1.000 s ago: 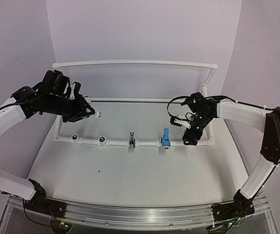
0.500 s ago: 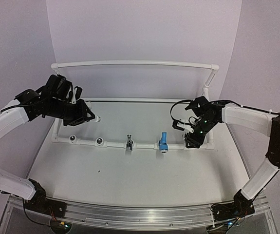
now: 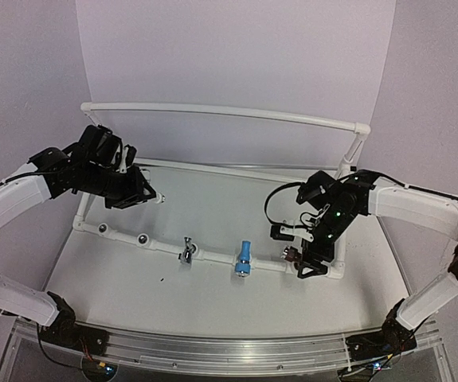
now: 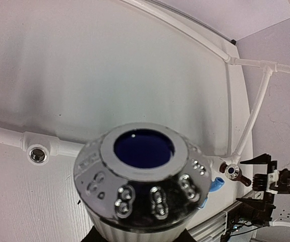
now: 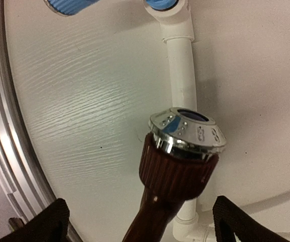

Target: Install the water faucets

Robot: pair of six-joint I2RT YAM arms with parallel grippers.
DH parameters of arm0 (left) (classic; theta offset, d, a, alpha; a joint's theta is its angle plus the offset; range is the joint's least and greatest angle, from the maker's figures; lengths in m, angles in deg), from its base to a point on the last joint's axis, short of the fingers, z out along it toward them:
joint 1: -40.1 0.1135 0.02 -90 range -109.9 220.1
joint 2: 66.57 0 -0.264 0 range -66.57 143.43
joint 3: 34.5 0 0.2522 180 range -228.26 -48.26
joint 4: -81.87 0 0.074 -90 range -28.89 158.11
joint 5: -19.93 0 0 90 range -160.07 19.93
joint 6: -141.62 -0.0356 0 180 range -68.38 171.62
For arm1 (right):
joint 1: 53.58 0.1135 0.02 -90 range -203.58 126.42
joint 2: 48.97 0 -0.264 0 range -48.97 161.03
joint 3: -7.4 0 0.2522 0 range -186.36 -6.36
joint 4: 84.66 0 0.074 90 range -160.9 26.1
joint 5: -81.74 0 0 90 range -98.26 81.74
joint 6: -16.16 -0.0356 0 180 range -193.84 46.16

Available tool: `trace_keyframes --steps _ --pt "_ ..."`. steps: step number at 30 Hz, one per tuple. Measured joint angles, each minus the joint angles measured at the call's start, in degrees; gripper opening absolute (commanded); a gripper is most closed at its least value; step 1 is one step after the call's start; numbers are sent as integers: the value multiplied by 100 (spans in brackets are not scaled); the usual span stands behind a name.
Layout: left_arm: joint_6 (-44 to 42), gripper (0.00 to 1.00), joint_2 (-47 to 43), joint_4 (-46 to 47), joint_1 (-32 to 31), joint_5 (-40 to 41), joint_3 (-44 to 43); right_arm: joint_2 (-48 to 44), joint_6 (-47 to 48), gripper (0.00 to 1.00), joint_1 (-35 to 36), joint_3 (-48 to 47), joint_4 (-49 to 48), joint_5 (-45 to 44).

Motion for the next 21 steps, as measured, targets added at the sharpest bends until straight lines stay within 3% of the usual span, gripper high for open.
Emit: trace_keyframes --steps 7,12,16,21 --pt "10 0 -26 -218 0 206 383 -423 -144 98 -229 -1132 146 706" --pt "194 0 -275 -435 0 593 940 -574 -779 98 -1134 -1658 -328 931" --pt "333 0 -509 -484 0 859 1305 -733 -1480 98 -1981 -1528 -933 645" --pt "323 0 -520 -446 0 967 1485 -1138 -2122 96 -2540 -599 -1591 -124"
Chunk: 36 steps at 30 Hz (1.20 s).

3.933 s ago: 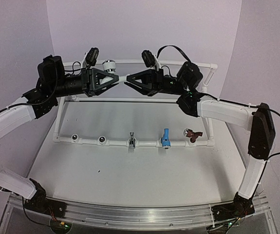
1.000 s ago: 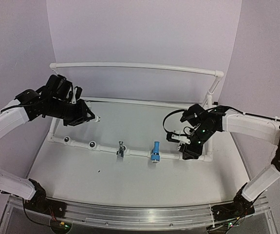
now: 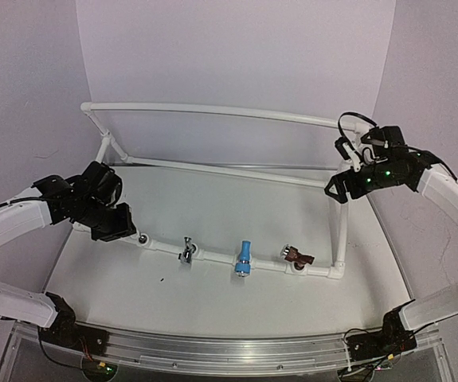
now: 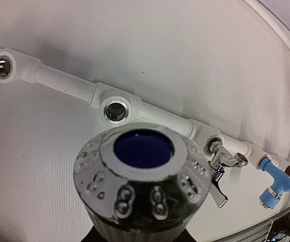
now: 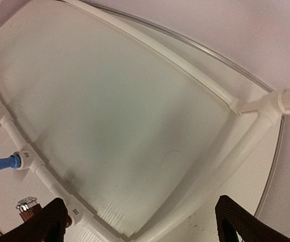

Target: Install the water faucets

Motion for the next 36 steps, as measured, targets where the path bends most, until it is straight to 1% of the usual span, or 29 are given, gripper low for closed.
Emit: trace_keyframes --steps 5,8,11,17,22,29,36 --pt "-92 0 -39 90 0 -6 61 -113 -525 87 -708 457 -385 -463" --pt "-164 0 -74 180 0 -5 59 -123 -827 84 -1107 663 -683 -640" --pt "-242 0 -79 234 0 0 61 -46 -1123 83 -1272 823 -924 -668" --pt "-380 0 -76 343 0 8 61 530 -1784 75 -1299 913 -1549 -725" --pt "-438 0 -75 401 0 2 86 812 -2225 73 -1299 961 -1927 -843" --pt "-497 0 -13 402 0 40 98 1214 -2465 70 -1180 1121 -2469 -1024" --pt "-596 0 219 404 0 76 98 1624 -2566 65 -995 1264 -2616 -1132"
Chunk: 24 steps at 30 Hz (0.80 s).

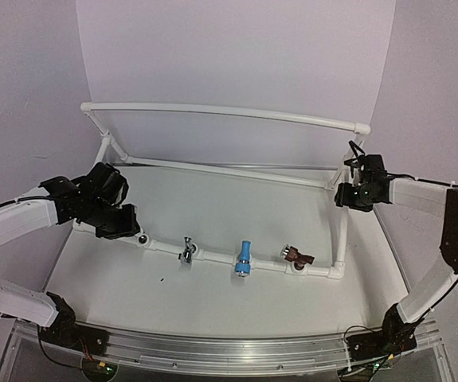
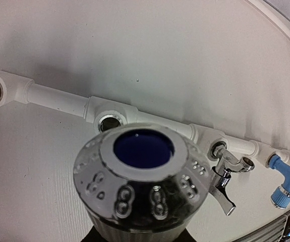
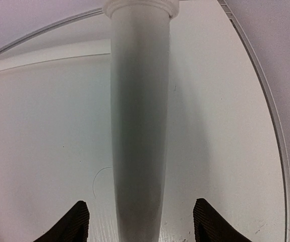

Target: Install the water faucets

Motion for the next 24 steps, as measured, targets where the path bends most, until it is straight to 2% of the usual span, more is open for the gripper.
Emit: trace_keyframes --steps 7,14,20,24 --pt "6 0 243 3 0 7 0 154 -91 57 14 14 -101 -242" --pt "194 0 632 -52 0 128 -20 184 -152 42 15 59 -204 -250" --pt "313 0 665 -32 0 216 -17 185 -142 32 25 107 -266 -196" --pt "315 0 750 54 0 222 -28 185 -135 22 42 117 -299 -132"
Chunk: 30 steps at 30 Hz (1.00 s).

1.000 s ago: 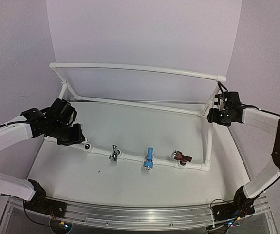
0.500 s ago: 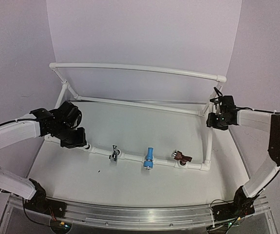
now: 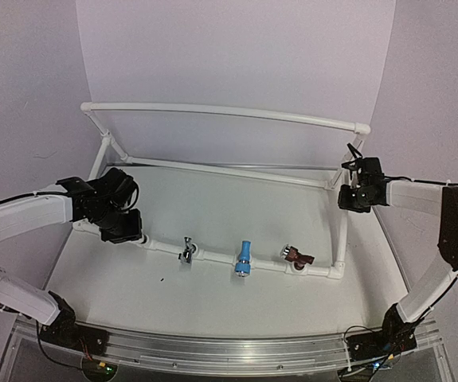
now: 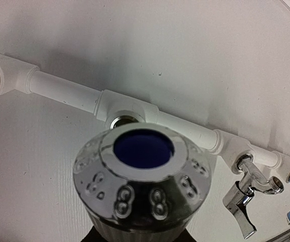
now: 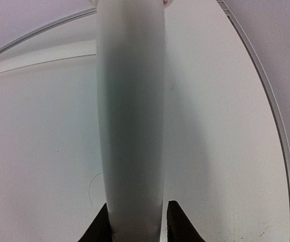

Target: Install the water faucets

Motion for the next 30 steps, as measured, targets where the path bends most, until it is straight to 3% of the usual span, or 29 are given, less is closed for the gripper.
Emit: trace_keyframes --steps 8,30 --pt "-48 0 569 -69 0 4 -402 -1 46 12 10 15 -32 25" --pt "-295 0 598 -45 549 -690 -356 -9 63 4 10 34 -62 28"
